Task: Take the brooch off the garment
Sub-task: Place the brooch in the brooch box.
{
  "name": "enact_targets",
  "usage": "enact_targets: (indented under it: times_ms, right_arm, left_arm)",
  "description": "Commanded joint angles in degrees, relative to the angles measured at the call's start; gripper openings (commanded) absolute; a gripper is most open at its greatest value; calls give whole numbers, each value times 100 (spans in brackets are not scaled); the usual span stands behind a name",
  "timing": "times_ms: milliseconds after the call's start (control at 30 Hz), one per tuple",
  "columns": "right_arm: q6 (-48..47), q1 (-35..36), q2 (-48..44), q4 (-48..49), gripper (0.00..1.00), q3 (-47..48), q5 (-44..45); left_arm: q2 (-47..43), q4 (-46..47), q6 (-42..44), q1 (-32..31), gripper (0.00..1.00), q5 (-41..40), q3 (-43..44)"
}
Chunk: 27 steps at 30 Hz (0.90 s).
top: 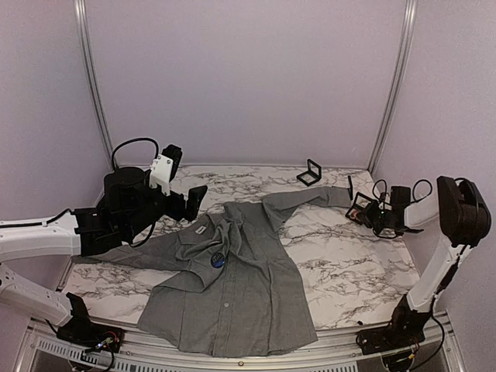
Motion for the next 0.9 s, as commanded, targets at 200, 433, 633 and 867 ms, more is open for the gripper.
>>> enact_targets:
  times_ms: [200,433,633,867]
  right_arm:
    - [257,-232,293,715,0,156,-215]
    - [394,-279,589,940,0,224,-265]
    - [427,-295,801,1039,0,262,-258]
    - [282,-492,685,807,0,101,-82]
  left_arm:
    - [-144,-191,-75,79,99,74,-85]
    - [-88,-191,-78,89,99,126,-59]
    - [-89,-204,-74,104,99,144,-41]
    - [-124,-244,-73,112,99,147,-67]
